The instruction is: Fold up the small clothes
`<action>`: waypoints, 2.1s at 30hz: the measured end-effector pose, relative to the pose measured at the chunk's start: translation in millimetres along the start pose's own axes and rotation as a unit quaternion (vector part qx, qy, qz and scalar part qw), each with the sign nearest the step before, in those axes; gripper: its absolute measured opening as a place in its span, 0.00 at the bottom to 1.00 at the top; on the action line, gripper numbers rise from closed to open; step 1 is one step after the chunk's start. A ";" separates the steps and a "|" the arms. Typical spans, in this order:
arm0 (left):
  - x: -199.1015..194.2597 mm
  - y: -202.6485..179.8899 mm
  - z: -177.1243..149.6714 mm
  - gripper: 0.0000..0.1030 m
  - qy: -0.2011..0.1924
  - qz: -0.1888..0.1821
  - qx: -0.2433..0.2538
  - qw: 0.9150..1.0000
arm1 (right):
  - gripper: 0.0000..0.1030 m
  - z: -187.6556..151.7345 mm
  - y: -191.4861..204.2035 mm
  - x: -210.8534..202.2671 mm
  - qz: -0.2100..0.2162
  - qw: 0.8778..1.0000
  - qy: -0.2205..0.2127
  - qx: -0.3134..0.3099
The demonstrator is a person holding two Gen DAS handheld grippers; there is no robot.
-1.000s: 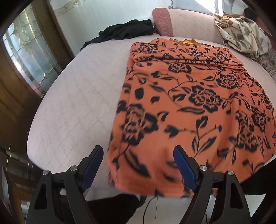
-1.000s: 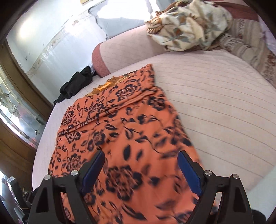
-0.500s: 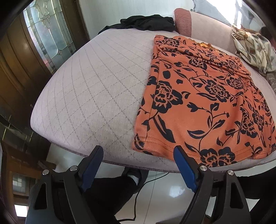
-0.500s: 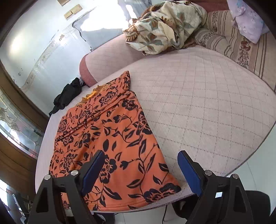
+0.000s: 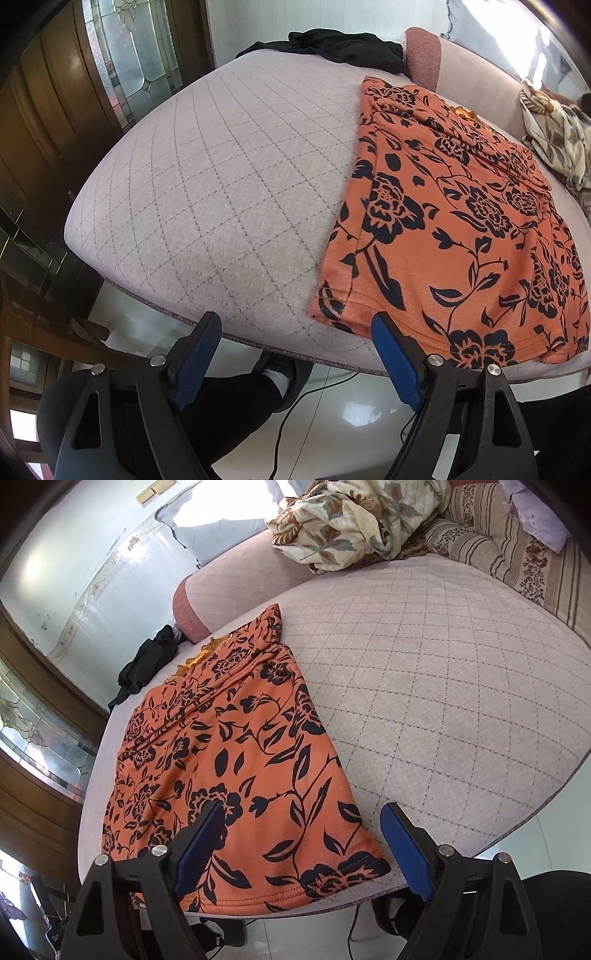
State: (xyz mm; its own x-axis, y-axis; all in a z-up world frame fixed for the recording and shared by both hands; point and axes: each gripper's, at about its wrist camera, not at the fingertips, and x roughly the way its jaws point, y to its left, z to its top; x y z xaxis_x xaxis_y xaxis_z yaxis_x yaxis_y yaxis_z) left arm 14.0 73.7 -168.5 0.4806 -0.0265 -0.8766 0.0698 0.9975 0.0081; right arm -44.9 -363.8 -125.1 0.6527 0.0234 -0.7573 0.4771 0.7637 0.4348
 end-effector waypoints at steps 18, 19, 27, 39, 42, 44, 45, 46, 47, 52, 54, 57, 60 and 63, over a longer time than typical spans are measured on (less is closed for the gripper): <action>-4.4 6.9 -3.0 0.68 -0.010 -0.052 -0.009 0.999 | 0.86 -10.8 -24.0 5.5 0.030 0.998 0.021 0.058; -4.1 7.1 -1.1 0.68 -0.010 -0.058 -0.008 0.998 | 0.86 -11.6 -26.1 7.3 0.033 0.997 0.025 0.063; 16.2 6.0 11.6 0.63 0.009 -0.078 -0.008 0.997 | 0.84 -18.8 -32.8 36.5 0.014 0.995 0.052 0.081; 24.0 5.8 18.9 0.63 0.025 -0.134 -0.002 0.991 | 0.36 -18.5 -12.4 42.9 -0.003 0.997 0.073 0.026; 26.3 1.4 22.9 0.65 0.022 -0.139 0.007 0.990 | 0.73 -18.3 -11.9 42.6 0.028 0.996 0.078 0.042; 32.3 -5.6 23.2 0.46 0.030 -0.137 0.019 0.990 | 0.72 -21.7 1.1 46.5 0.010 0.997 0.078 0.009; 35.7 -10.3 23.2 0.31 0.035 -0.128 0.026 0.991 | 0.68 -24.7 9.3 47.4 -0.013 0.997 0.076 -0.021; 34.9 -14.1 22.9 0.29 0.028 -0.116 0.037 0.992 | 0.46 -27.2 17.6 48.7 -0.044 0.995 0.072 -0.053; 33.7 -16.3 23.1 0.14 0.025 -0.119 0.047 0.991 | 0.20 -29.2 25.4 50.0 -0.071 0.991 0.070 -0.088; 20.6 -19.8 39.5 0.12 0.020 -0.171 0.069 0.983 | 0.08 -10.7 31.0 35.1 -0.025 0.993 0.070 -0.092; 10.1 -16.0 59.0 0.12 0.010 -0.206 0.063 0.977 | 0.08 7.1 31.6 24.0 0.011 0.996 0.057 -0.074; -3.5 -12.6 98.8 0.12 -0.012 -0.243 0.049 0.969 | 0.08 43.8 35.9 10.5 0.065 0.996 0.032 -0.046; -7.0 -15.2 152.0 0.12 -0.028 -0.260 0.039 0.964 | 0.08 90.9 42.7 8.9 0.097 0.995 0.006 -0.025; 3.9 -27.6 216.0 0.12 -0.041 -0.262 0.031 0.964 | 0.08 148.0 50.9 24.8 0.120 0.993 -0.015 0.006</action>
State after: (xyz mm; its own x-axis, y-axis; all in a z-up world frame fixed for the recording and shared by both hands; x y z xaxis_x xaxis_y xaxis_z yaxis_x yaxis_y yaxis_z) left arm 202.8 32.0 -68.2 0.4321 -0.5336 -0.7270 0.3723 0.8398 -0.3952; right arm 82.7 -419.8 -49.6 0.7650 0.1847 -0.6170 0.3135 0.7301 0.6072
